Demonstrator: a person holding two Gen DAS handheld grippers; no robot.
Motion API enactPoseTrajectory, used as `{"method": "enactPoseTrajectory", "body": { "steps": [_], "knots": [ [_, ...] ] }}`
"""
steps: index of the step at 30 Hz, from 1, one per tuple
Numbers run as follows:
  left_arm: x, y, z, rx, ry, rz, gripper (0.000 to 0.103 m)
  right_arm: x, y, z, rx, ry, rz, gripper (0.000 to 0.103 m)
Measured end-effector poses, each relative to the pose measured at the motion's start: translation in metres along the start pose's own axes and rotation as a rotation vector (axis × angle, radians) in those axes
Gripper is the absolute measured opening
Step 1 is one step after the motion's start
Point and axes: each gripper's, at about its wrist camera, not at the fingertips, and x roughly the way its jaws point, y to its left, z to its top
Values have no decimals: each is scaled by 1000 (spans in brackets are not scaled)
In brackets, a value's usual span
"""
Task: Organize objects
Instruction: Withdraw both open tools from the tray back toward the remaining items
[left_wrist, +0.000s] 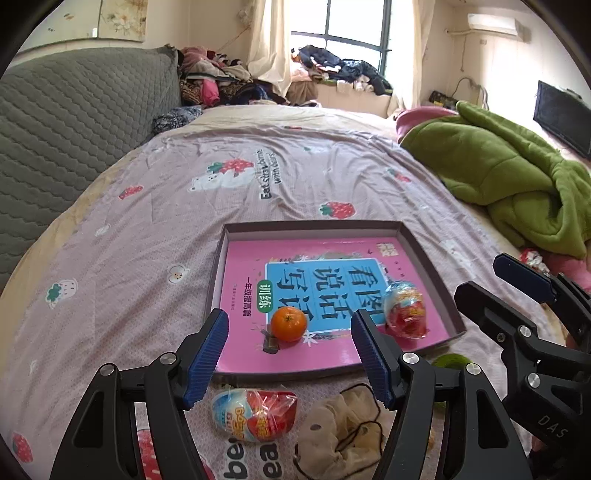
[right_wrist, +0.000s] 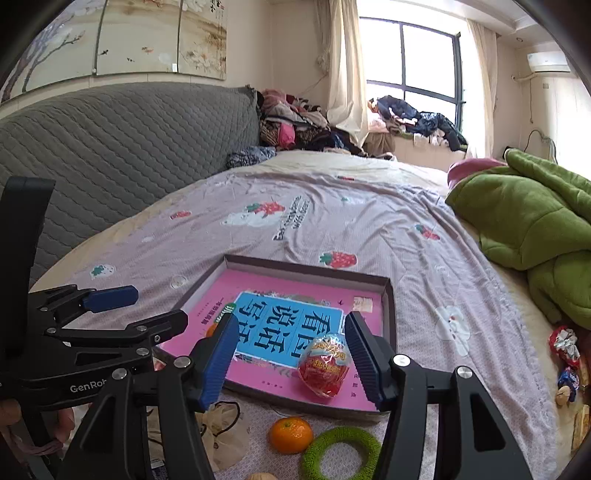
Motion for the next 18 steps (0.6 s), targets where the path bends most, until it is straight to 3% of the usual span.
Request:
{"method": "enactPoseTrajectory", "body": {
  "steps": [18],
  "knots": [
    [-79, -2, -10, 22, -117, 7, 71, -81, 1, -1, 31, -126, 23, 60]
  ]
}}
